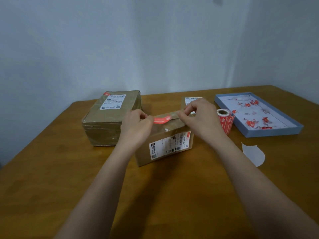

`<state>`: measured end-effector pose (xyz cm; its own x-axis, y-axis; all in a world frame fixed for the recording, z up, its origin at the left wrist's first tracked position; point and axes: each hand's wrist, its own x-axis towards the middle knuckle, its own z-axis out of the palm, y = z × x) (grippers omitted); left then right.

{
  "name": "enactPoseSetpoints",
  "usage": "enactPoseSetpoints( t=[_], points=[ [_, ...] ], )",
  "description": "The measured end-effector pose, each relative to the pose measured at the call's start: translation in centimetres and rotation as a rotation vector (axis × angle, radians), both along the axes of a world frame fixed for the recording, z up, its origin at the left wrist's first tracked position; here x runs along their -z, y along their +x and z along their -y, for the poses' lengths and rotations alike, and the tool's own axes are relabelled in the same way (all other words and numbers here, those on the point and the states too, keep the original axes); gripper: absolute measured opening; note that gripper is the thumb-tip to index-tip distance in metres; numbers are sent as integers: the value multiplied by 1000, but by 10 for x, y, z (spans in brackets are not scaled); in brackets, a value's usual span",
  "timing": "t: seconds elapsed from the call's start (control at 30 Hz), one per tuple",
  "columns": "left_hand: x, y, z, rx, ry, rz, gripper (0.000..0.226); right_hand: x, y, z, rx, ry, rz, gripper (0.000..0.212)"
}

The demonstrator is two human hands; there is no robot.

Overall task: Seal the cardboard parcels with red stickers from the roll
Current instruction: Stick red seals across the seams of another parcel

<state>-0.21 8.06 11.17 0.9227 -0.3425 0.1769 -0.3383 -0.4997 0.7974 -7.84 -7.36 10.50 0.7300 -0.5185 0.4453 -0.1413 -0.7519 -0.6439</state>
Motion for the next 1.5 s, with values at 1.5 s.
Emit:
enactPoseSetpoints(
  t=[1.5],
  points=[
    [-13, -21, -3, 123, -71, 225, 13, 9, -4, -4, -127, 121, 239, 8]
  ],
)
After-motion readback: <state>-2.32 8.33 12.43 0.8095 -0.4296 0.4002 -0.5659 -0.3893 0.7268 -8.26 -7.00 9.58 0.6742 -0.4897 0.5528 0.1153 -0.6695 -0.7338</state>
